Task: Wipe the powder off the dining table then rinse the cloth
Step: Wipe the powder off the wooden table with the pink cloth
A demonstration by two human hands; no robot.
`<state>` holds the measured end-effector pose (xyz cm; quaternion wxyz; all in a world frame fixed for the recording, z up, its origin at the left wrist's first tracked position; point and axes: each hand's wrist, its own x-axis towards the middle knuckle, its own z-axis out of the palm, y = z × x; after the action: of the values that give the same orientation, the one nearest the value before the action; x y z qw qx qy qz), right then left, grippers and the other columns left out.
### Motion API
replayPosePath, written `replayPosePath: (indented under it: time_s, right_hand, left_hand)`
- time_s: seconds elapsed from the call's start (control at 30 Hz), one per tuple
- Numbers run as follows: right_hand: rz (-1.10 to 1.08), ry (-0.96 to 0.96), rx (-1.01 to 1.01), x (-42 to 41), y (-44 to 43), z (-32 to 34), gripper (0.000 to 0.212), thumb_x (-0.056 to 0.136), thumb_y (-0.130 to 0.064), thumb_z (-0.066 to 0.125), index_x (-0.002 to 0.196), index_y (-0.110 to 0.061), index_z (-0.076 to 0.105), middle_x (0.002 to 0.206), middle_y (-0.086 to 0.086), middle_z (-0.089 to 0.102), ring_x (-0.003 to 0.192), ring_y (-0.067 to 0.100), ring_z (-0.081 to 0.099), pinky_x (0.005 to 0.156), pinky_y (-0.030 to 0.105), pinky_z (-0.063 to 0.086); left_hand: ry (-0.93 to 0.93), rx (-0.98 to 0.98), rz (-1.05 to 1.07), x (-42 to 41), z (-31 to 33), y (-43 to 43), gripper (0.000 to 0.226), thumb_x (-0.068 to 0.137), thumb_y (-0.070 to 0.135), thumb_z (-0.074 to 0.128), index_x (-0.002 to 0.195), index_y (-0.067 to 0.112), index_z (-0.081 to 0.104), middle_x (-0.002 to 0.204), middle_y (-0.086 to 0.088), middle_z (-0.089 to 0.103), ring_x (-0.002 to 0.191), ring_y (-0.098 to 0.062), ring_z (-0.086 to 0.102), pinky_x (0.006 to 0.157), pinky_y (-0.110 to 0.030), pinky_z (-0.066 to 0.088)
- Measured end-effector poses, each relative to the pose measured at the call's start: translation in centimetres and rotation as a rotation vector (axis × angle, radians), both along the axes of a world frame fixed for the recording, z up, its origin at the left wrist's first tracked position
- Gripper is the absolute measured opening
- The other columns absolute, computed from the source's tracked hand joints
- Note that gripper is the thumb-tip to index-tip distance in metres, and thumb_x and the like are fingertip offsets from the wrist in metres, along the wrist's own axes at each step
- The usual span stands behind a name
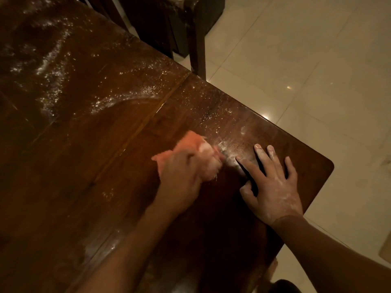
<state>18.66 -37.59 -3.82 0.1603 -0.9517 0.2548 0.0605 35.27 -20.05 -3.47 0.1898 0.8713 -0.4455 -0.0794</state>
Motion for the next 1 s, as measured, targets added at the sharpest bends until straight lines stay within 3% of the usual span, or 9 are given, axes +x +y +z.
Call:
replayPosePath:
  time_s: [0.17,0.27,0.37,0.47,0.57,0.63,0.77,0.9,1.0]
  right_hand:
    - [0.001,0.007,0.001,0.0,-0.1,0.0,0.063,0.086,-0.047,0.034,0.149,-0.045,0.033,0.167,0.003,0.017,0.156,0.026,0.004,0.122,0.058,0.007]
    - [0.0,-0.004,0.007,-0.1,-0.1,0.0,0.062,0.088,-0.047,0.036,0.15,-0.046,0.033,0.167,0.002,0.017,0.156,0.025,0.003,0.122,0.058,0.006]
    - [-0.007,-0.017,0.014,-0.1,0.0,-0.1,0.061,0.088,-0.044,0.039,0.149,-0.047,0.034,0.167,0.0,0.017,0.156,0.024,0.004,0.122,0.057,0.006]
    - [-0.008,-0.017,0.018,-0.1,0.0,-0.2,0.061,0.088,-0.044,0.039,0.149,-0.047,0.034,0.167,-0.001,0.016,0.156,0.023,0.003,0.122,0.056,0.005]
    - [-0.004,-0.015,0.025,0.0,-0.1,0.0,0.063,0.086,-0.045,0.037,0.149,-0.046,0.036,0.167,-0.001,0.017,0.156,0.024,0.003,0.123,0.054,0.002]
    - [-0.009,-0.021,0.039,0.0,-0.2,0.1,0.063,0.086,-0.044,0.037,0.149,-0.047,0.035,0.167,0.0,0.018,0.156,0.024,0.003,0.123,0.054,0.001]
    - [0.001,-0.004,0.041,0.0,-0.3,-0.1,0.063,0.089,-0.045,0.036,0.151,-0.049,0.027,0.168,-0.002,0.013,0.156,0.023,-0.001,0.123,0.055,0.0]
    - [0.02,0.018,0.044,-0.1,-0.4,0.0,0.062,0.091,-0.047,0.032,0.153,-0.047,0.026,0.168,0.001,0.011,0.156,0.025,-0.004,0.123,0.056,-0.003]
    - [0.019,0.018,0.044,0.0,-0.2,0.0,0.063,0.09,-0.046,0.032,0.152,-0.044,0.028,0.167,0.004,0.015,0.156,0.026,-0.004,0.122,0.057,-0.003]
  left_hand:
    - [0.044,-0.074,-0.146,-1.5,-0.8,0.0,0.046,0.096,0.019,0.053,0.142,0.022,0.053,0.131,-0.004,0.058,0.116,-0.016,0.051,0.097,-0.029,0.037]
    - [0.134,-0.245,0.146,2.9,-1.7,-3.9,0.036,0.093,0.003,0.057,0.127,0.012,0.066,0.124,-0.007,0.068,0.116,-0.016,0.059,0.105,-0.024,0.04]
    - [0.101,-0.267,0.454,6.4,-1.0,-9.7,0.036,0.098,0.011,0.057,0.133,0.018,0.062,0.132,0.004,0.064,0.122,-0.007,0.058,0.106,-0.028,0.047]
    - [0.04,-0.05,0.217,6.1,0.6,-14.5,0.042,0.102,0.019,0.05,0.144,0.025,0.049,0.149,0.006,0.049,0.137,-0.012,0.043,0.116,-0.029,0.026]
    - [0.111,-0.021,-0.263,3.9,0.6,-14.0,0.048,0.102,0.027,0.048,0.149,0.031,0.041,0.152,0.003,0.046,0.14,-0.021,0.043,0.114,-0.039,0.03]
    - [0.141,-0.013,-0.375,4.0,-0.4,-10.5,0.045,0.102,0.034,0.046,0.147,0.035,0.043,0.151,0.009,0.047,0.14,-0.016,0.042,0.116,-0.039,0.029]
    - [0.148,-0.108,0.003,6.6,-0.8,-3.2,0.035,0.096,0.024,0.056,0.129,0.017,0.065,0.134,-0.003,0.063,0.13,-0.02,0.054,0.112,-0.035,0.034]
    - [0.087,-0.103,0.501,7.3,-1.1,-6.4,0.037,0.103,0.031,0.049,0.136,0.021,0.059,0.141,-0.001,0.058,0.133,-0.018,0.051,0.115,-0.041,0.034]
    - [0.123,-0.101,0.261,5.2,-1.6,-11.3,0.038,0.099,0.026,0.046,0.133,0.019,0.062,0.138,-0.005,0.061,0.132,-0.023,0.053,0.116,-0.046,0.034]
